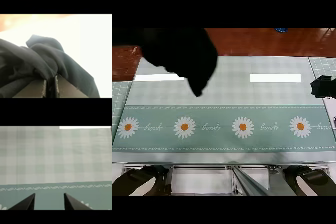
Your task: Fold the shirts.
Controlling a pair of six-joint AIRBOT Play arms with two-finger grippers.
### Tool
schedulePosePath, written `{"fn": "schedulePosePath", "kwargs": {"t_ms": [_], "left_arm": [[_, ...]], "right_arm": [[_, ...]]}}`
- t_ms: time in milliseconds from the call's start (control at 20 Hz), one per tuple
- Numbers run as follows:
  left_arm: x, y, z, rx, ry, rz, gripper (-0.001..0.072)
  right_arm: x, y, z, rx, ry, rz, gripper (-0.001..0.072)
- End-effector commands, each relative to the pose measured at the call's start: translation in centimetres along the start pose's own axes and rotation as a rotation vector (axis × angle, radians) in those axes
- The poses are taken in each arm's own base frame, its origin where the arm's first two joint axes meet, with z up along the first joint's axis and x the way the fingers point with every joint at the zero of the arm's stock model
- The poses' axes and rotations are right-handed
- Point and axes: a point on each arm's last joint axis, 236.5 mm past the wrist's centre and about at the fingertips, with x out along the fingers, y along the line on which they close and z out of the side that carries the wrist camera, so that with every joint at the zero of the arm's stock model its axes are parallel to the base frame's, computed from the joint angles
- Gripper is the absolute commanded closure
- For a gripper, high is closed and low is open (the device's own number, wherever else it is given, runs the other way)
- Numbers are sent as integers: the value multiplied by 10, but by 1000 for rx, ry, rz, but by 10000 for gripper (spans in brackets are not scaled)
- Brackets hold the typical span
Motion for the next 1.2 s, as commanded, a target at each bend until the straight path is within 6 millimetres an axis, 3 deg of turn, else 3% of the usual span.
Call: {"fn": "schedulePosePath", "kwargs": {"t_ms": [0,150,250,450,550,600,650,700,850,1000,1100,1150], "left_arm": [[48,-55,-39,-62,24,-142,682],[95,-62,-108,-177,117,-152,683],[116,-56,-169,-255,219,-124,683],[131,-35,-278,-331,414,-44,682],[133,-19,-311,-397,477,12,680],[134,-14,-317,-404,489,25,656],[134,-11,-316,-409,488,32,464],[134,-6,-312,-412,482,39,211],[115,22,-274,-336,501,52,200],[78,84,-214,-317,396,157,199],[55,137,-198,-399,317,270,200],[50,159,-206,-474,313,303,200]], "right_arm": [[-3,5,-3,-6,7,25,299],[-3,18,-6,15,22,80,299],[-3,21,-7,-6,24,93,299],[-3,24,-7,-9,25,104,299],[-2,28,-8,-4,34,118,299],[2,29,-10,-5,46,119,299],[6,29,-11,-8,58,113,299],[13,24,-9,-22,61,87,299],[23,-4,9,-44,2,-24,299],[20,-80,14,56,-17,-227,299],[26,-136,-6,217,5,-337,299],[37,-150,-28,332,41,-330,299]]}}
